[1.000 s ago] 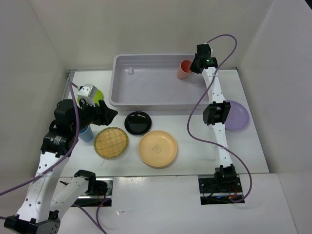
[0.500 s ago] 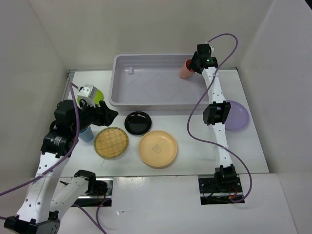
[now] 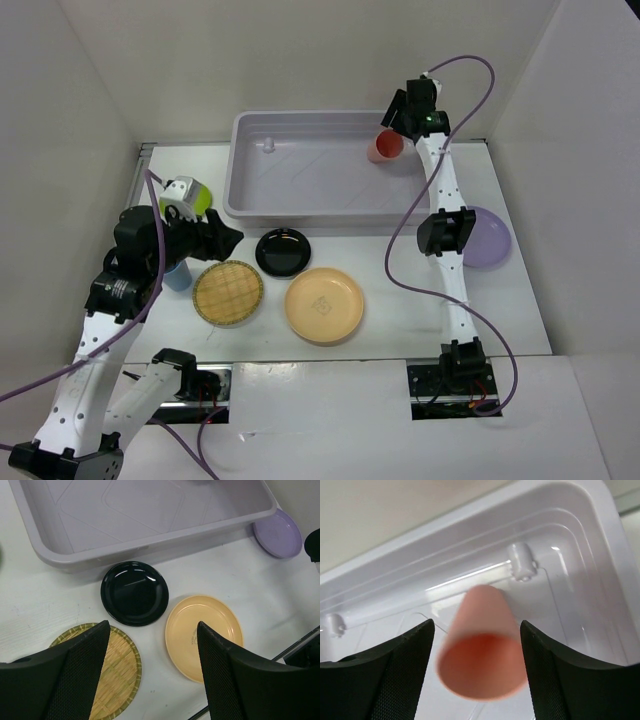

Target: Place the mixed dishes into the plastic bin

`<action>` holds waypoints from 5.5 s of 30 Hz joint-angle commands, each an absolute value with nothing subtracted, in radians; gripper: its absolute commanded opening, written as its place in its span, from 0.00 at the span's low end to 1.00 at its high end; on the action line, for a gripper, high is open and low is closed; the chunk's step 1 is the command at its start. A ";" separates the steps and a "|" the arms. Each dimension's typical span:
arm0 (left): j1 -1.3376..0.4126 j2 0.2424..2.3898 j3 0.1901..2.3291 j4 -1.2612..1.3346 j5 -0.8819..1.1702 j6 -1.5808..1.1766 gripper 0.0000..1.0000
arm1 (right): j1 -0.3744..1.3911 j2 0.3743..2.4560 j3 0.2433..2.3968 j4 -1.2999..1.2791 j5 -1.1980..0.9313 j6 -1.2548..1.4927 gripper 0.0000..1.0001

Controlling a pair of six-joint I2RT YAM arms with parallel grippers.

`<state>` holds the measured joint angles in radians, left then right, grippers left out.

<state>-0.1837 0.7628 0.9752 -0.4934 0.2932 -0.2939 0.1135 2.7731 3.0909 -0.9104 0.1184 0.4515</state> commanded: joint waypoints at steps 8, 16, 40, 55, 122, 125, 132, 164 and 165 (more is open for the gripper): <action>-0.178 0.732 0.963 -0.499 0.273 -0.287 0.79 | 0.137 2.636 3.135 -0.831 0.103 0.443 0.76; -0.178 0.740 0.976 -0.583 -0.055 -0.431 0.79 | 0.181 2.260 3.135 -1.055 0.084 0.402 0.77; 0.121 1.048 1.014 -0.698 -0.140 -0.417 0.71 | 0.537 1.827 3.137 -1.299 0.173 0.359 0.81; 0.107 1.336 1.023 -0.680 -0.136 -0.377 0.74 | 0.537 1.746 3.137 -1.299 0.143 0.341 0.81; -0.328 2.224 2.160 -0.815 -0.144 -0.285 0.63 | 0.693 1.399 0.761 -0.364 -0.022 0.732 0.78; -0.328 2.215 2.183 -0.827 -0.135 -0.285 0.72 | 0.730 1.462 0.761 -0.344 0.008 0.753 0.78; -0.328 2.139 2.232 -0.856 -0.117 -0.285 0.82 | 0.759 1.539 0.761 -0.324 0.028 0.773 0.70; -0.348 0.936 1.799 -0.593 -0.274 -0.374 0.91 | 0.808 1.137 0.977 -0.667 -0.025 0.706 0.00; -0.348 0.886 1.736 -0.531 -0.305 -0.388 0.91 | 0.799 1.120 1.006 -0.676 -0.025 0.693 0.00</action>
